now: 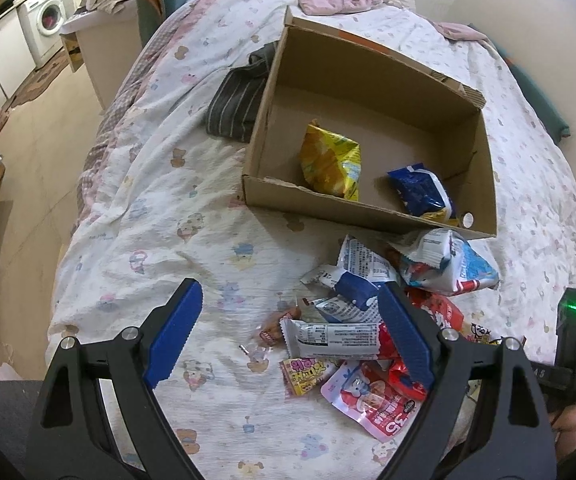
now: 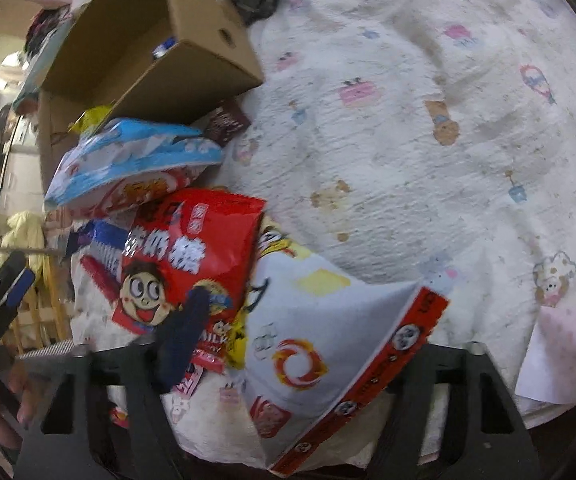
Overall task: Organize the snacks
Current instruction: 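Grasp the white-and-red chip bag with the right tool while the left tool grasps a white bar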
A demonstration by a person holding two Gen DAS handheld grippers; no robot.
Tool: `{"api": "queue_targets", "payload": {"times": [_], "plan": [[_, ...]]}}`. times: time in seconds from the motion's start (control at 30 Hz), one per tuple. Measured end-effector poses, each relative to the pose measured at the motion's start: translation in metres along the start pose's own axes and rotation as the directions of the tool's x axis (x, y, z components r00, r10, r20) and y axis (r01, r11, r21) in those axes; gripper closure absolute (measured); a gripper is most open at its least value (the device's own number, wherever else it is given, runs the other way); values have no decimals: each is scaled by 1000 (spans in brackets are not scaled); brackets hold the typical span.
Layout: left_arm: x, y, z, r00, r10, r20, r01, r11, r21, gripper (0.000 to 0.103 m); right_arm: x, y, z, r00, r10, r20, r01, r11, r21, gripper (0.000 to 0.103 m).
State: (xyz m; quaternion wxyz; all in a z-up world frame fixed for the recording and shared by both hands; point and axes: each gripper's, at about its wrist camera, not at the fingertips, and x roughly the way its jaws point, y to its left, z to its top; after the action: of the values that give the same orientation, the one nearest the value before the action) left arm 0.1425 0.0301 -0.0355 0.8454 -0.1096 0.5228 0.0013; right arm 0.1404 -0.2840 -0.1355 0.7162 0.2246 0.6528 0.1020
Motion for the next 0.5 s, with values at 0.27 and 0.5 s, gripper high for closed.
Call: {"api": "queue_targets", "payload": {"times": [0.27,0.5], "plan": [[12,5,-4,998,-38,-57,36,999,-30,16,-37,11,3,983,-31,183,40,998,-45,65],[45,-1,-18,975,-93,-201,83,995,-56,16,-80,15,6,926,55,373,-46,998,-33,66]]}}
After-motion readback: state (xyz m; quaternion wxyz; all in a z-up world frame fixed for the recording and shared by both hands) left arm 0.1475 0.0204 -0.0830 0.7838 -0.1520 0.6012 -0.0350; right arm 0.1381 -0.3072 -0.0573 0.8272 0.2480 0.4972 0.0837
